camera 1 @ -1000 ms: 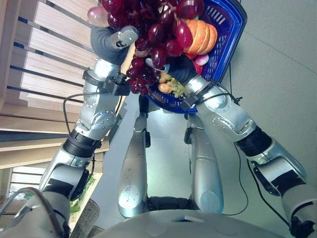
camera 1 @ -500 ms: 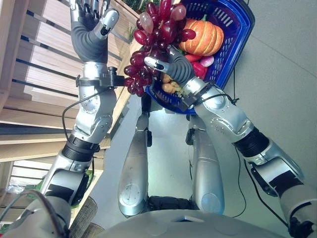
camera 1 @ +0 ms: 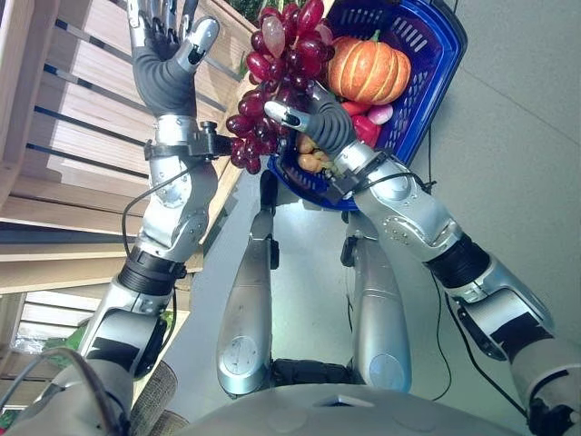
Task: Pick up fruits and vegetables into the basket
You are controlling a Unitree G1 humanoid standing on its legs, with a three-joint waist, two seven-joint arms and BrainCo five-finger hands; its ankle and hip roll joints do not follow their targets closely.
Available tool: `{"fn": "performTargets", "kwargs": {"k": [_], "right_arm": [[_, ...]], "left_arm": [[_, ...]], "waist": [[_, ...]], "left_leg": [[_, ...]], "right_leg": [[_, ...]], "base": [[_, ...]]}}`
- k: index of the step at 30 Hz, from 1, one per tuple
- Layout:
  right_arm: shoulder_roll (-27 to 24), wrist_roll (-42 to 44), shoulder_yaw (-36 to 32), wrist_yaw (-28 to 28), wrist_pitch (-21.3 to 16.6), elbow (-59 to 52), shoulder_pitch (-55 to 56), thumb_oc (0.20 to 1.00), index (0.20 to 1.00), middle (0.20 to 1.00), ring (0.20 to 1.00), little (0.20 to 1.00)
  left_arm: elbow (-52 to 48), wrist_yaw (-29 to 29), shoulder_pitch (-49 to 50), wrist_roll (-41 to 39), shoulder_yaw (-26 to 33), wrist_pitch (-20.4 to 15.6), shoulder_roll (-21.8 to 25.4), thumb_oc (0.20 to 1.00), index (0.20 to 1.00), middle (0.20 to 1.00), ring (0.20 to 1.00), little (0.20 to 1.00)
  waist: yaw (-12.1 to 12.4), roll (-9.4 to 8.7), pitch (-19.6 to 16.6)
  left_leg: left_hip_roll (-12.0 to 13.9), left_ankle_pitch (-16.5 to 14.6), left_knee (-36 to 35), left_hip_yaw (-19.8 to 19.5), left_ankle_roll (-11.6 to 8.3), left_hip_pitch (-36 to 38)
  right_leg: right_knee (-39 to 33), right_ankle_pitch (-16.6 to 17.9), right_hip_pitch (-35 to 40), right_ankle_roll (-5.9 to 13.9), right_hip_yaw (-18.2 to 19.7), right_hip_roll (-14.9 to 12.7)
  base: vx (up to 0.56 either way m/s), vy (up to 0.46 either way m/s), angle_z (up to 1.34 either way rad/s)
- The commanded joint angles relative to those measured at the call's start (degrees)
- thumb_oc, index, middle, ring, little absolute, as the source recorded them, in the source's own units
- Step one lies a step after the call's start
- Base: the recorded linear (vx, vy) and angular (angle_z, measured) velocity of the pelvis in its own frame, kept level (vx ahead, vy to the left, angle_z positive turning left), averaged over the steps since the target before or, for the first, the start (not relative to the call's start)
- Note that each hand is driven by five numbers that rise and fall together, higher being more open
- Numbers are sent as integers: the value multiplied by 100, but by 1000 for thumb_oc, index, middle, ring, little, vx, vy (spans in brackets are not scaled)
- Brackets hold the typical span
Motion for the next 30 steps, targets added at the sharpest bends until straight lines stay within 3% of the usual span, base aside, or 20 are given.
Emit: {"fn": "performTargets", "kwargs": {"k": [1,9,16,18,21,30], "right_arm": [[351,-5,-420,-248,-859,-274,66,200,200,200,200,200],[62,-205,-977,-580,-1266,71,738,200,200,200,200,200],[-260,-90,-1201,-714,-1438,1269,821,200,200,200,200,200],[-347,11,-1182,-763,-1298,1586,701,200,200,200,200,200],[-512,-163,-1035,-953,-755,2591,200,200,200,200,200,200],[-591,-840,-518,-422,407,5680,-1561,200,200,200,200,200]], "left_arm": [[284,235,111,579,379,8,-42,1000,1000,1000,1000,1000],[1384,401,601,898,466,111,28,1000,1000,1000,1000,1000],[2860,355,581,798,286,-11,142,1000,1000,1000,1000,1000],[3142,347,496,796,265,8,138,1000,1000,1000,1000,1000],[3865,337,151,803,121,93,195,1000,1000,1000,1000,1000],[5102,100,-761,681,-235,504,273,1000,1000,1000,1000,1000]], "waist": [[-122,10,-188],[-260,16,-188],[-336,95,-188],[-335,115,-188],[-300,180,-188],[-110,321,-188]], "left_leg": [[-756,-382,149,53,384,-112],[-709,-410,181,123,371,-129],[-695,-413,233,176,335,-161],[-694,-411,247,178,319,-186],[-698,-392,286,177,286,-257],[-731,-369,396,120,260,-447]], "right_leg": [[-165,-513,492,72,-480,377],[-105,-526,416,105,-401,399],[-50,-532,341,127,-377,369],[-38,-535,312,128,-374,357],[12,-539,239,131,-390,334],[150,-572,49,102,-461,320]], "base": [[3,34,0],[2,29,-1],[-4,37,-2],[-3,11,-2],[-14,13,-4],[0,0,0]]}}
